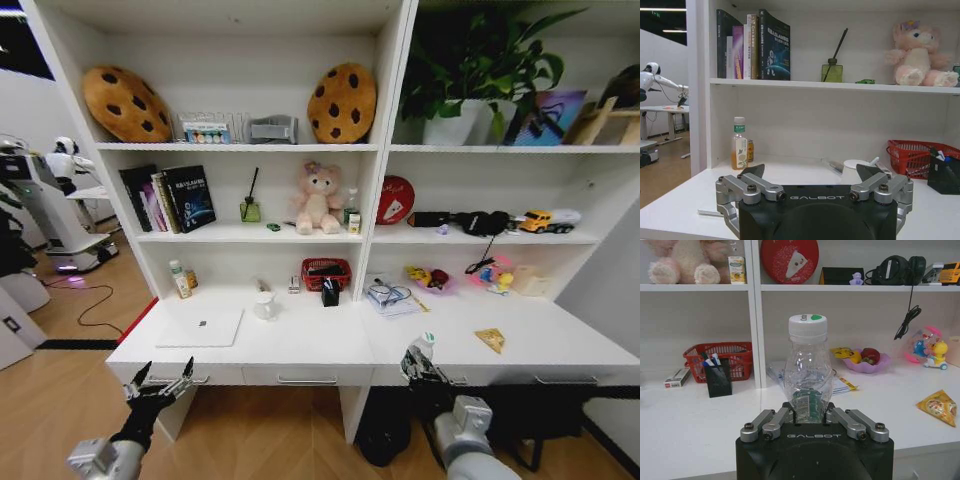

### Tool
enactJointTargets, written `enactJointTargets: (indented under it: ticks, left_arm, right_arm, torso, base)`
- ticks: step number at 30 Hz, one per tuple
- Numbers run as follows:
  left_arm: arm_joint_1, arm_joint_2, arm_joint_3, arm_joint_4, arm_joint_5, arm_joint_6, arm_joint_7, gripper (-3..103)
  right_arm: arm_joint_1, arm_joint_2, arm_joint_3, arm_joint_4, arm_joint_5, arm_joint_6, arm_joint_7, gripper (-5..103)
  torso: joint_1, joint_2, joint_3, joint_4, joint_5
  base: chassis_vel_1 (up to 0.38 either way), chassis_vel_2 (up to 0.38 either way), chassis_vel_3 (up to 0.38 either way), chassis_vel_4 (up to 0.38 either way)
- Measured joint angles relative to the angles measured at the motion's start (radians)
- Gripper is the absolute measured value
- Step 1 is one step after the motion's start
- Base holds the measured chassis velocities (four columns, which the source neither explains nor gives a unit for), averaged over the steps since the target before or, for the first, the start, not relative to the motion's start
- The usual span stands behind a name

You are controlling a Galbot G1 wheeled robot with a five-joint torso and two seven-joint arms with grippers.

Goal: Organize the objects on the table.

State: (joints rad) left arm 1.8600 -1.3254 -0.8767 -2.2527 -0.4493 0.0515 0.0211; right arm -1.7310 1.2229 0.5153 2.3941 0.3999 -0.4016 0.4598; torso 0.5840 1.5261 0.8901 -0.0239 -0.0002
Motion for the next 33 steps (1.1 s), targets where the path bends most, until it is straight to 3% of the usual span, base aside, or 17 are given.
enactJointTargets:
  ticks: [16,19,23,25,26,27,28,30,31,33]
  left_arm:
    - [0.0,0.0,0.0,0.0,0.0,0.0,0.0,100]
    - [0.0,0.0,0.0,0.0,0.0,0.0,0.0,100]
    - [0.0,0.0,0.0,0.0,0.0,0.0,0.0,100]
    - [0.0,0.0,0.0,0.0,0.0,0.0,0.0,100]
    - [0.0,0.0,0.0,0.0,0.0,0.0,0.0,100]
    - [0.0,0.0,0.0,0.0,0.0,0.0,0.0,100]
    - [0.0,0.0,0.0,0.0,0.0,0.0,0.0,100]
    - [0.0,0.0,0.0,0.0,0.0,0.0,0.0,100]
    - [0.0,0.0,0.0,0.0,0.0,0.0,0.0,100]
    - [0.0,0.0,0.0,0.0,0.0,0.0,0.0,100]
  right_arm:
    - [0.009,0.025,-0.021,-0.035,-0.044,0.016,0.004,24]
    - [-0.011,0.034,-0.034,-0.035,-0.025,0.012,0.007,24]
    - [-0.059,0.056,-0.077,-0.035,0.078,-0.028,0.061,24]
    - [-0.072,0.071,-0.1,-0.062,0.223,-0.086,0.162,24]
    - [-0.072,0.071,-0.1,-0.062,0.223,-0.086,0.162,24]
    - [-0.063,0.077,-0.097,-0.102,0.336,-0.118,0.216,24]
    - [-0.053,0.078,-0.088,-0.133,0.388,-0.14,0.228,24]
    - [-0.039,0.077,-0.074,-0.174,0.417,-0.16,0.222,24]
    - [-0.019,0.069,-0.056,-0.251,0.392,-0.177,0.167,24]
    - [-0.011,0.065,-0.051,-0.284,0.368,-0.181,0.139,24]
  torso:
    - [0.0,0.0,0.0,0.0005,0.0003]
    - [0.0,0.0,0.0,-0.0005,0.0003]
    - [0.0,0.0,0.0,-0.0003,-0.0003]
    - [0.0,0.0,0.0,0.0001,-0.0004]
    - [0.0,0.0,0.0,0.0001,-0.0004]
    - [0.0,0.0,0.0,0.0001,-0.0004]
    - [0.0,0.0,0.0,0.0,0.0003]
    - [0.0,0.0,0.0,0.0003,0.0001]
    - [0.0,0.0,0.0,0.0001,0.0001]
    - [0.0,0.0,0.0,0.0001,0.0002]
  base:
    - [-0.219,-0.232,0.228,0.22]
    - [0.029,-0.071,0.037,0.006]
    - [-0.013,-0.014,0.0,0.001]
    - [0.063,0.071,-0.042,-0.054]
    - [0.063,0.08,-0.047,-0.054]
    - [0.062,0.038,-0.054,-0.047]
    - [0.0,0.0,0.0,0.0]
    - [0.0,0.0,0.0,0.0]
    - [0.0,0.0,0.0,0.0]
    - [0.0,0.0,0.0,0.0]
